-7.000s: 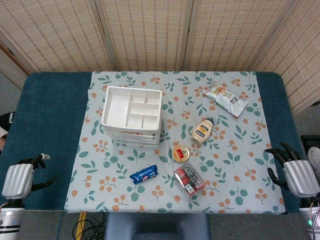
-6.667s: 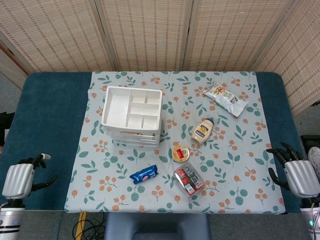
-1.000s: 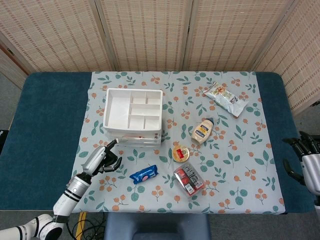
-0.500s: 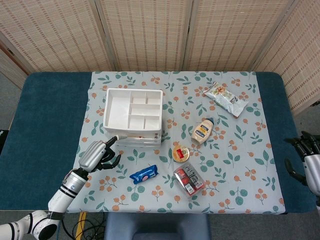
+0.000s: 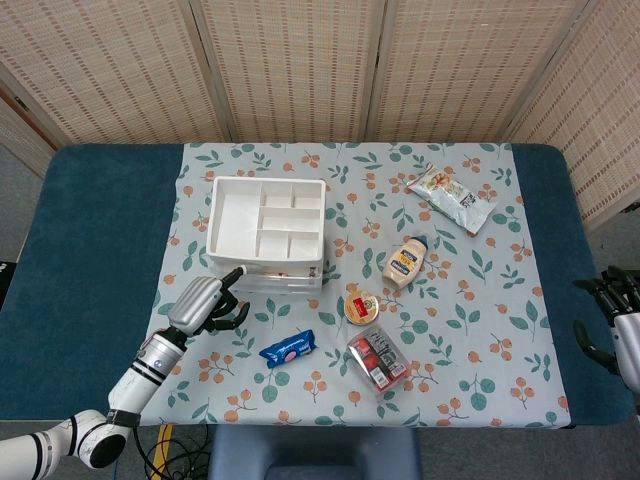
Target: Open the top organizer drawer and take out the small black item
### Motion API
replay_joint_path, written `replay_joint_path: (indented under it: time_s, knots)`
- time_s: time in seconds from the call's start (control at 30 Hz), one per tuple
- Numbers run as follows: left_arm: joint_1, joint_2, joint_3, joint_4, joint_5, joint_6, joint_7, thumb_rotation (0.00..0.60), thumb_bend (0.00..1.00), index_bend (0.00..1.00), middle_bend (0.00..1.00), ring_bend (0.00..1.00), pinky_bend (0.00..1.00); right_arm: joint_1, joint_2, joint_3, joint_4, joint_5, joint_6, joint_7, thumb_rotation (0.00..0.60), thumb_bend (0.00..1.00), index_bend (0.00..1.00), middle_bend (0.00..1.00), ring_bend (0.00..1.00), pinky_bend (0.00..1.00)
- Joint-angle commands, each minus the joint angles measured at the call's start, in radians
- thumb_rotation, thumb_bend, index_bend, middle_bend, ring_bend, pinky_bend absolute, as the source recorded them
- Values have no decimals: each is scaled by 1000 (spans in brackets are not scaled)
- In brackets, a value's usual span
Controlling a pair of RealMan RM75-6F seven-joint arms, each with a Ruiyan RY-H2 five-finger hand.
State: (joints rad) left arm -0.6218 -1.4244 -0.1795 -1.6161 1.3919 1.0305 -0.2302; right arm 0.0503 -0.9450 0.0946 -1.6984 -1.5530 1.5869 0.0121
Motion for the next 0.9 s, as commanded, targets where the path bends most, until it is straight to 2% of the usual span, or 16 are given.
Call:
replay_joint_path:
  time_s: [0.03, 0.27, 0.47, 0.9]
  knots:
    - [-10, 3, 2, -2, -13, -17, 12, 600, 493, 198, 984, 1000, 1000, 1, -2, 0, 1, 1, -3, 1, 600, 430, 226, 305, 152, 238]
    - [-24, 5, 2, -7, -33, -36, 40, 600, 493, 212, 984, 1000, 1000, 3, -8, -2, 6, 5, -11, 3, 600, 430, 226, 305, 152, 238]
    - [-23, 5, 4, -14, -22, -19, 30, 600, 494, 265, 984, 1000, 1000, 4, -14, -2, 10, 6, -15, 5, 600, 430, 226, 305, 152, 238]
    - [-11, 65, 55, -74, 33, -14, 38, 600, 494, 295, 984, 1000, 1000, 4, -20, -1, 19, 5, -14, 11, 600, 430, 226, 305, 152, 238]
